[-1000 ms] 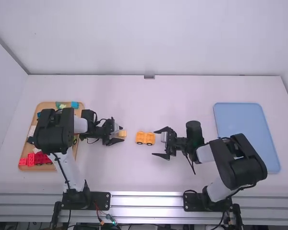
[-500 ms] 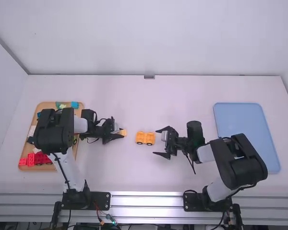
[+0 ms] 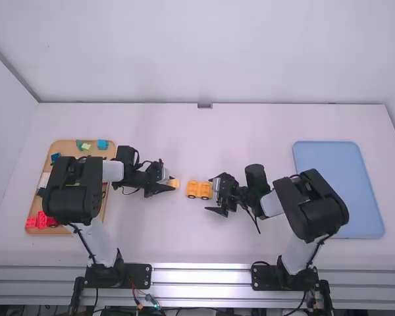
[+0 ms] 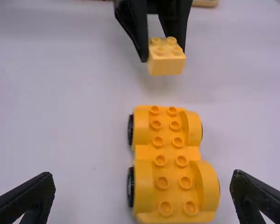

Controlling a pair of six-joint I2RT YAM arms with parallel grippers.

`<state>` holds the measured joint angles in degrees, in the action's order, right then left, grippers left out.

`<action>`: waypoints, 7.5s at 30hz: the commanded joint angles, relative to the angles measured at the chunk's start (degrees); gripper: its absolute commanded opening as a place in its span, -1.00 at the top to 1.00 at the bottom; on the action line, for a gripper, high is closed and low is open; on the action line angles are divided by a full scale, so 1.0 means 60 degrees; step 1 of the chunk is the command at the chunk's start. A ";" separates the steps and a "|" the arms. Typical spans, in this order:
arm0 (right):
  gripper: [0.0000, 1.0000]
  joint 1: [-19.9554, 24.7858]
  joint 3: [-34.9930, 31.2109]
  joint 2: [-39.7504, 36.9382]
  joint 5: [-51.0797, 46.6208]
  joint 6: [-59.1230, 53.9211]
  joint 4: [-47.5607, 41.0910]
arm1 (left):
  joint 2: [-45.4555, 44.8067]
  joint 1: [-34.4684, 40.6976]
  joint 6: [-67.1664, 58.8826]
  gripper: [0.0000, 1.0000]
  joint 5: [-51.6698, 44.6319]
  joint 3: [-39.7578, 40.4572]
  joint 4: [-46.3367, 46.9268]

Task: Assemble lego blocks to make yellow taxi

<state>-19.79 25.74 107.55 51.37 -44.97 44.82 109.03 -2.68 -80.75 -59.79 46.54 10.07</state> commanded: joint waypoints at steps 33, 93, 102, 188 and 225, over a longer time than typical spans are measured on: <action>-0.88 -0.0015 0.1384 0.2608 0.0036 0.0922 0.1501 | -0.0189 0.2182 0.1075 0.97 0.0157 0.0721 0.0036; -0.15 -0.0029 0.1016 0.2605 0.0175 0.0962 0.1705 | -0.0157 0.2324 0.3064 0.97 0.0616 -0.0350 -0.2229; -0.15 -0.0025 0.1009 0.2605 0.0153 0.0958 0.1668 | -0.0157 0.2324 0.3064 0.86 0.0663 -0.0350 -0.2393; -0.26 -0.0025 0.0896 0.2605 0.0211 0.0783 0.1708 | -0.0372 0.2408 0.3064 0.96 0.0488 0.0018 -0.1249; -0.26 -0.0022 0.0903 0.2605 0.0211 0.0780 0.1712 | -0.0255 0.2645 0.4324 0.96 0.2320 -0.1570 -0.3089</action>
<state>-19.92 31.42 122.58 54.04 -40.99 55.42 104.88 12.23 -55.66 -54.87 39.81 -10.59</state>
